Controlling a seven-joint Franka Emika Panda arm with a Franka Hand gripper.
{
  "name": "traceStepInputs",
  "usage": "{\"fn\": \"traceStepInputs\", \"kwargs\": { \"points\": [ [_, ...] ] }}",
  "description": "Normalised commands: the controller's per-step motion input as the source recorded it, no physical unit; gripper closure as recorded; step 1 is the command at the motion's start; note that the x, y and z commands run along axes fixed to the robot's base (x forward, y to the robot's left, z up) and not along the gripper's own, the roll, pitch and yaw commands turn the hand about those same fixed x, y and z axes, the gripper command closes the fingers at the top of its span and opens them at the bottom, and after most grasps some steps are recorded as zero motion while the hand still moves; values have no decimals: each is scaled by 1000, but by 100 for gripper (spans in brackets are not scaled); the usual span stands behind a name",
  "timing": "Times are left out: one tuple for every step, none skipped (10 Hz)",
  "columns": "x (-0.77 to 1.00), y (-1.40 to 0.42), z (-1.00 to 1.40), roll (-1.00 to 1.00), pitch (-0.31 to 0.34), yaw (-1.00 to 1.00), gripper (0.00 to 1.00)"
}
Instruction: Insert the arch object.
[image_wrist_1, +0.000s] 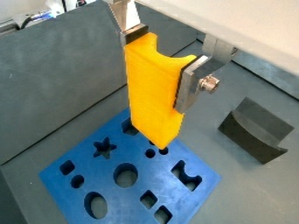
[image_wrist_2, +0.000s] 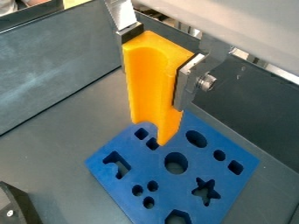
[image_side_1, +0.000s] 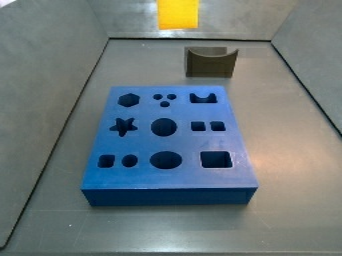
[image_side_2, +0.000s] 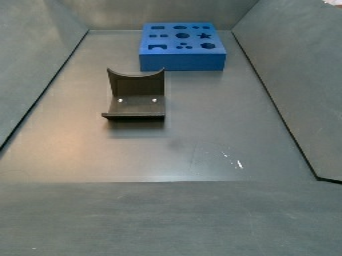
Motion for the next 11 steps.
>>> {"fn": "traceStepInputs", "kwargs": {
  "points": [
    [406,57,-977,0,123,-54,100],
    [643,80,-1000,0,34,0,100],
    [694,74,-1000,0,0,0,100],
    [697,80,-1000,0,0,0,100],
    [609,140,-1000,0,0,0,100],
    [457,226,-1000,0,0,0,100],
    [254,217,-1000,16,17,63,100],
    [3,189,-954,99,3,217,100],
    [0,103,-666,140,0,214,100],
    [0,0,-106,0,-27,0,100],
    [0,0,0,0,-13,0,100]
  ]
}}
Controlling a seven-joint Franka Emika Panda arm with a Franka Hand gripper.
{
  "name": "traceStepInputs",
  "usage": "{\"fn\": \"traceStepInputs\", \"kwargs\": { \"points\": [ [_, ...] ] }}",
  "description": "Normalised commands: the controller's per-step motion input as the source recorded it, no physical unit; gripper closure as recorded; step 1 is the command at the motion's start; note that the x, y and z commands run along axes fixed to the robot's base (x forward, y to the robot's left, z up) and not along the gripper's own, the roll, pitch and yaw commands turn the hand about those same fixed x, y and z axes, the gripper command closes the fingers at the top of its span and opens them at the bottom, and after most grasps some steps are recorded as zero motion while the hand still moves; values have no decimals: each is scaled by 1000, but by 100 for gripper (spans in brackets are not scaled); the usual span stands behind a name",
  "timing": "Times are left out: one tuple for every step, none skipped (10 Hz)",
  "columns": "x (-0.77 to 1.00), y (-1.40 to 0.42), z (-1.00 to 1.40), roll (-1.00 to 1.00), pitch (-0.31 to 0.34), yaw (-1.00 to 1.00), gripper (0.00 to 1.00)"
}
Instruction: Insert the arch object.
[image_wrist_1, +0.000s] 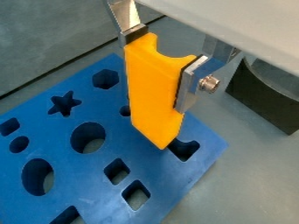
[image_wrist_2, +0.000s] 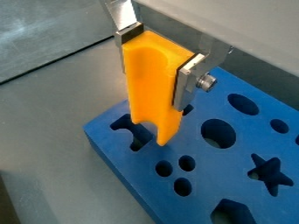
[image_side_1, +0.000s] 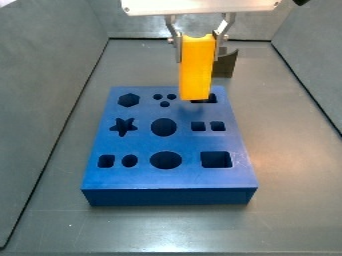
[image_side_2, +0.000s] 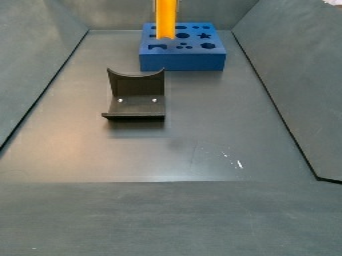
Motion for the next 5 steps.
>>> {"fn": "traceStepInputs", "kwargs": {
  "points": [
    [0,117,-66,0,0,-134,100],
    [0,206,-211,170,0,-254,100],
    [29,217,-171,240,47,-263,100],
    [126,171,-154,224,71,-206,100],
    [323,34,-106,119,76,-60,100]
  ]
}}
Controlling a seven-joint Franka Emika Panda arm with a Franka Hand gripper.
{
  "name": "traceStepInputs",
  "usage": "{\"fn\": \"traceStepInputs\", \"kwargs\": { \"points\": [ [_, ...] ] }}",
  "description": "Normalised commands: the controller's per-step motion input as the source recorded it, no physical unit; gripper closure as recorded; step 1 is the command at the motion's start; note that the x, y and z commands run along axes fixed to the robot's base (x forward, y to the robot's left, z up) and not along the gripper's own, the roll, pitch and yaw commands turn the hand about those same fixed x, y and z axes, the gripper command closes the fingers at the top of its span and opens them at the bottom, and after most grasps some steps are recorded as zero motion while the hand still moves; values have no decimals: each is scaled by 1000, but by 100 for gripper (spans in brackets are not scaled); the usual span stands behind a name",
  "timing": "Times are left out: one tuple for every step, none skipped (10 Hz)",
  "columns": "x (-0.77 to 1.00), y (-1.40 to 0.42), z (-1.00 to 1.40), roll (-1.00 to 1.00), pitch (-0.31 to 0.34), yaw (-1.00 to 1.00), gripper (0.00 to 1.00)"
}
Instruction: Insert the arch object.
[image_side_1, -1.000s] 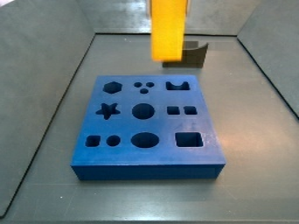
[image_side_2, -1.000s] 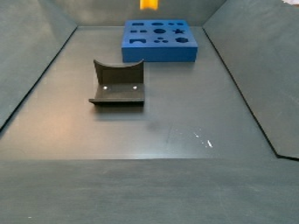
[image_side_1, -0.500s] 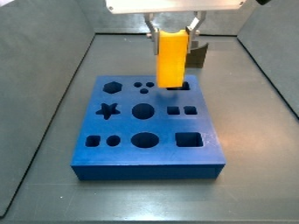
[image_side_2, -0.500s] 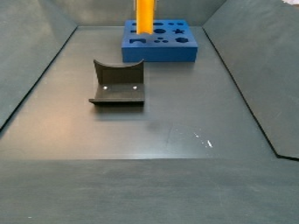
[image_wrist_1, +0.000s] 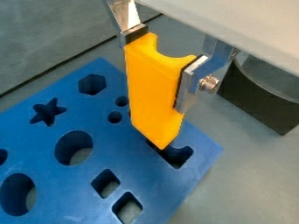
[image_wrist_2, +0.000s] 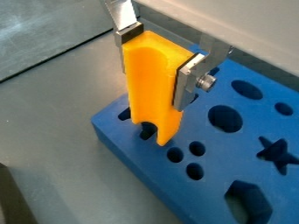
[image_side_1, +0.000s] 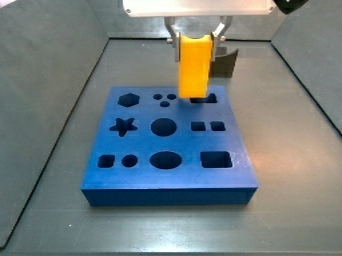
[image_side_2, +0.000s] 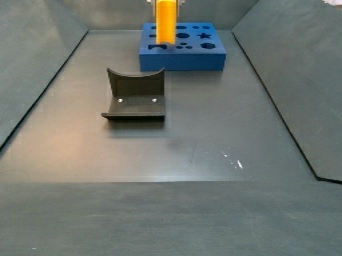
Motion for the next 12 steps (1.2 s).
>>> {"fn": "traceStepInputs", "kwargs": {
  "points": [
    [549,0,-97,111,106,-17,100],
    [583,0,-117,106,114,0,100],
    [440,0,-83,100,107,-11,100],
    [320,0,-69,107,101,-23,100],
    [123,0,-66,84,67,-57,100],
    [123,0,-131,43,63,-66,100],
    [66,0,-191,47,51,-66,100],
    [0,0,-223,54,33,-80,100],
    [0,0,-349,37,11,-83,100],
    [-3,0,-389,86,4,-114,100],
    [-29,-6,-243,124,20,-69,100],
    [-49,-3,-209,114,4,-14,100]
  ]
}}
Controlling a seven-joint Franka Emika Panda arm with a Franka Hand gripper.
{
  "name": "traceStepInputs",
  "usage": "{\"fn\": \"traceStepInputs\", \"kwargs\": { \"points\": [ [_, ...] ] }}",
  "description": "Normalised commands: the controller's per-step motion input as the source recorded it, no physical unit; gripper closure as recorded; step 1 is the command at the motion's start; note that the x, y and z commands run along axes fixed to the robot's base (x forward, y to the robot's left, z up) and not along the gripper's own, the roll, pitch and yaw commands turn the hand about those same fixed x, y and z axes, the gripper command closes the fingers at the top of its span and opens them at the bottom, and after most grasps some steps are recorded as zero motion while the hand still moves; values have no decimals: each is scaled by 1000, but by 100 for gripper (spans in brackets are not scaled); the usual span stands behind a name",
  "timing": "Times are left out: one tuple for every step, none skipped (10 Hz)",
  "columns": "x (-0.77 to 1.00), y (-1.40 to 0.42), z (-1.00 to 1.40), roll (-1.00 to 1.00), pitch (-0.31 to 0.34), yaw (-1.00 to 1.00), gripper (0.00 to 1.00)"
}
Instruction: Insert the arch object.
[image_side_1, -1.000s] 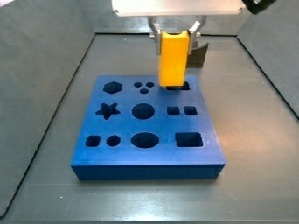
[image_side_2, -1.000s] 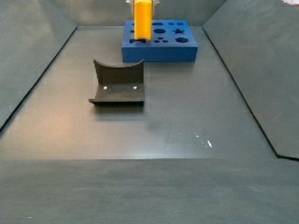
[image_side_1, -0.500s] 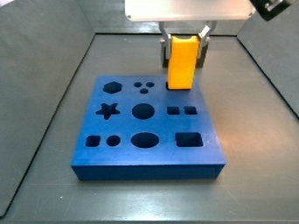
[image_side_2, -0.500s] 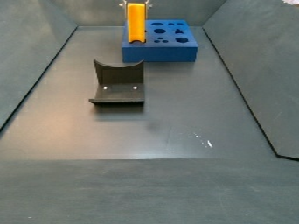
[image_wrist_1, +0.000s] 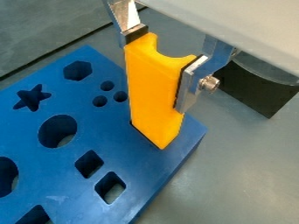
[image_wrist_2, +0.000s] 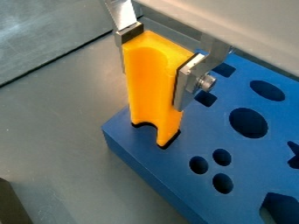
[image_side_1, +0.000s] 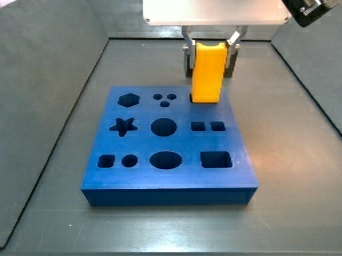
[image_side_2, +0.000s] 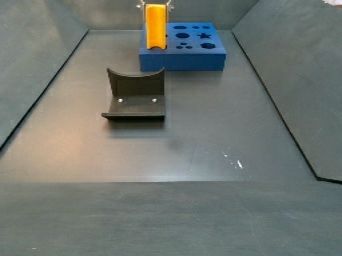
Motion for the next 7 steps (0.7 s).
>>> {"fn": "traceStepInputs", "kwargs": {
  "points": [
    [-60,0,-166,136,11,0,100],
    [-89,0,-97,170,16,0,100],
    [-83,0,-83,201,14,0,100],
    [49,-6,-209,181,57,0,100],
    [246,-20,-343,149,67,0,100],
    [369,0,-457,131,41,0,100],
    [371,0,-489,129,20,0,100]
  ]
}}
